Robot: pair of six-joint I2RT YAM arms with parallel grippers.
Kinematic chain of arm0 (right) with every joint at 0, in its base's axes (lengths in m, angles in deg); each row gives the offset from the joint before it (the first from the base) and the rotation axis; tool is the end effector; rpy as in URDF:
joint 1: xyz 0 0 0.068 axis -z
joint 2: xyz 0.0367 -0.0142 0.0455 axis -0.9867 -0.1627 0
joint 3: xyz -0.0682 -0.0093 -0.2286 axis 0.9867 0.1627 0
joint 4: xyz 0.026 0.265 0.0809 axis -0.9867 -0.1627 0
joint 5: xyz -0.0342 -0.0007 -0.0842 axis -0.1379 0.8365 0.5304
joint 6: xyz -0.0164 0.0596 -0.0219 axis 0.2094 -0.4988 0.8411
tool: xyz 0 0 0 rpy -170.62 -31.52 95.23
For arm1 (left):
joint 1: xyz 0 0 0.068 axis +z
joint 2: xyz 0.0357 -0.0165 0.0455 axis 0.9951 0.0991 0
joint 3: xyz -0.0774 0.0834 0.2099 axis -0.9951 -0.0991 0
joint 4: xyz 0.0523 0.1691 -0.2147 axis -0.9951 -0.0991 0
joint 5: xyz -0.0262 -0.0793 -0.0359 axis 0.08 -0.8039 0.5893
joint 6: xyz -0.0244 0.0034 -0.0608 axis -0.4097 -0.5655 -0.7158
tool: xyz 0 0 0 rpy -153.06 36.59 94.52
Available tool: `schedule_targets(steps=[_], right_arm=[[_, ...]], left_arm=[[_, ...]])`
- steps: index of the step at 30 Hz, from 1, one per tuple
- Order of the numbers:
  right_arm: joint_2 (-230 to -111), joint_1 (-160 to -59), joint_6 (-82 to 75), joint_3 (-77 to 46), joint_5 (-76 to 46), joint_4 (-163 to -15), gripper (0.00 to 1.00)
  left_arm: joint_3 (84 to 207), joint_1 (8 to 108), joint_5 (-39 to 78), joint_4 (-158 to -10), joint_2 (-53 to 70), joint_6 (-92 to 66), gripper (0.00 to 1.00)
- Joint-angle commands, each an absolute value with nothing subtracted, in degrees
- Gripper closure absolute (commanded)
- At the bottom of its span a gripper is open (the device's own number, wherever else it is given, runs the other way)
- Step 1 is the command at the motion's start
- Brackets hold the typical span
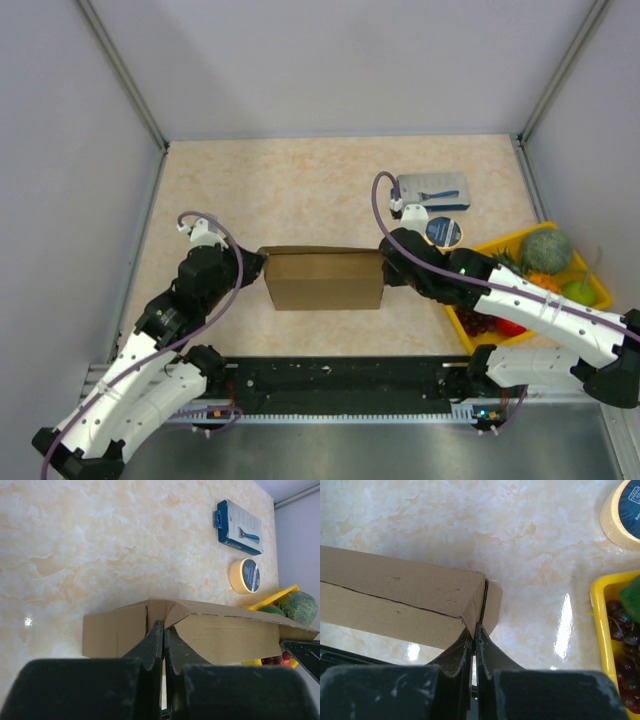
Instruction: Fold the paper box
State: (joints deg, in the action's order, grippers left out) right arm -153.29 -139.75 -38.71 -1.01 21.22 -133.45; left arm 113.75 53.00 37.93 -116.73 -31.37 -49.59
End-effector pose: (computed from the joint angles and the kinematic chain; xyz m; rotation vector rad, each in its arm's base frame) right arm 0.1569 0.2144 0.2783 -0.1140 2.2973 0.3168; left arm 0.1777 -0.0973 0.2747 -0.4277 2.0357 -0.6974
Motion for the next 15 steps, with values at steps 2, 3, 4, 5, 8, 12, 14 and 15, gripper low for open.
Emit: schedule_targets(steps=[2, 3, 4, 5, 8, 12, 14, 15], right_arm=[[-153.4, -140.6, -38.7, 0.8, 19.1, -135.6, 1.0], [-153.2, -140.6, -38.1, 0.7, 19.3, -135.7, 1.0], [-153.0, -140.6, -36.6, 0.7, 19.9, -135.7, 1.0], [-152.5, -140.6, -35.7, 0.7, 20.0, -135.7, 1.0], [-151.9, -140.6, -33.4, -0.2, 19.2, -135.6, 0.87], [-151.2, -140.6, -30.3, -2.2, 17.1, -135.6, 0.7], [-149.9, -140.6, -28.9, -4.4, 16.2, -135.7, 0.51], [-148.4, -140.6, -27.3, -5.6, 15.6, -135.7, 0.47]], left_arm=[[108.5, 52.9, 41.8, -131.3, -32.4, -50.4, 1.0], [107.7, 52.8, 40.8, -130.3, -33.1, -50.4, 1.0], [107.7, 52.7, 40.3, -130.3, -33.5, -50.4, 1.0], [108.5, 52.7, 41.3, -132.4, -33.2, -50.8, 1.0], [109.2, 52.6, 41.1, -133.9, -31.2, -51.8, 1.0], [107.5, 52.5, 41.7, -134.1, -31.2, -52.8, 1.0], [107.0, 52.5, 41.9, -133.7, -32.0, -52.9, 1.0], [107.0, 52.5, 41.8, -133.5, -32.4, -52.9, 1.0]])
